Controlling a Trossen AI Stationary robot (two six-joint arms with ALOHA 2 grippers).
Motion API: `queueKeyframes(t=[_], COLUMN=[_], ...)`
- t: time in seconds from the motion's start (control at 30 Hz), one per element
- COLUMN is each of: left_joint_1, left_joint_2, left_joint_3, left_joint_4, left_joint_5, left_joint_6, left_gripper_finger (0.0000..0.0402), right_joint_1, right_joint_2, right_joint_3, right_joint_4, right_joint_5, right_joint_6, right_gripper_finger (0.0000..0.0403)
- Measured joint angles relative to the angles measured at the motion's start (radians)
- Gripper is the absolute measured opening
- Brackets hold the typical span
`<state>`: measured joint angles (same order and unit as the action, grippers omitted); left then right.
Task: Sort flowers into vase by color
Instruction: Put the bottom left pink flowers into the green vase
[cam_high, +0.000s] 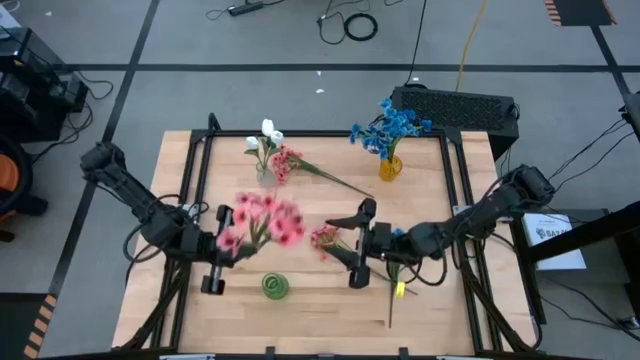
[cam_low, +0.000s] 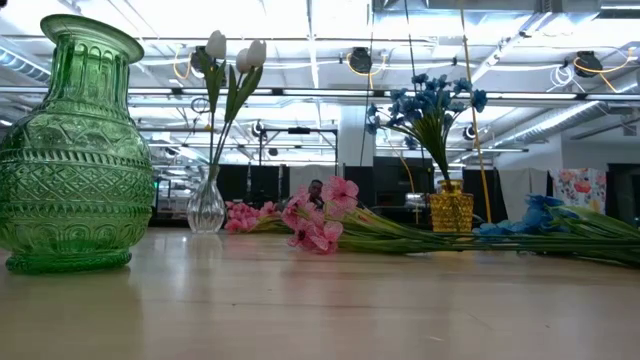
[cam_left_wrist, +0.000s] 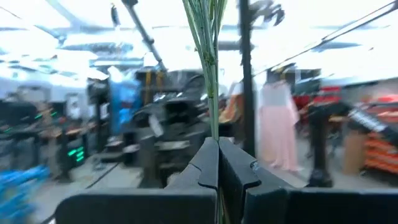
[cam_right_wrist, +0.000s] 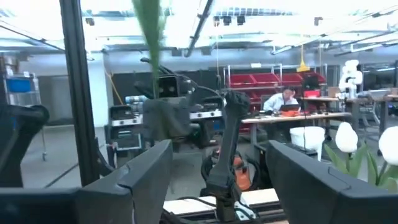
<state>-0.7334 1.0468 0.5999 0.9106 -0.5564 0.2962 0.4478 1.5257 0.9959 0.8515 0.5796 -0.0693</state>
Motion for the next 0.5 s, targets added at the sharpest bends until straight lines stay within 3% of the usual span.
queueKeyframes(t=[0.1,0.4,0.5], left_joint_1=[-0.014,-0.062,-0.066], left_joint_2=[0.067,0.287,0.337], left_joint_3=[-0.005,-0.118,-0.132], left_joint_4=[0.096,0.618,0.656], left_joint_5=[0.056,0.060,0.060], left_joint_6=[0.007,0.119,0.131], left_gripper_finger=[0.0000,0.0000,0.0000], right_joint_1=[-0.011,-0.001,-0.001], right_joint_2=[0.000,0.000,0.000], right_joint_3=[0.000,0.000,0.000], right_joint_4=[-0.038,-0.057,-0.056], right_joint_5=[-0.010,-0.010,-0.010], right_joint_6=[0.021,0.026,0.025], right_gripper_finger=[0.0251,0.0251,0.0251])
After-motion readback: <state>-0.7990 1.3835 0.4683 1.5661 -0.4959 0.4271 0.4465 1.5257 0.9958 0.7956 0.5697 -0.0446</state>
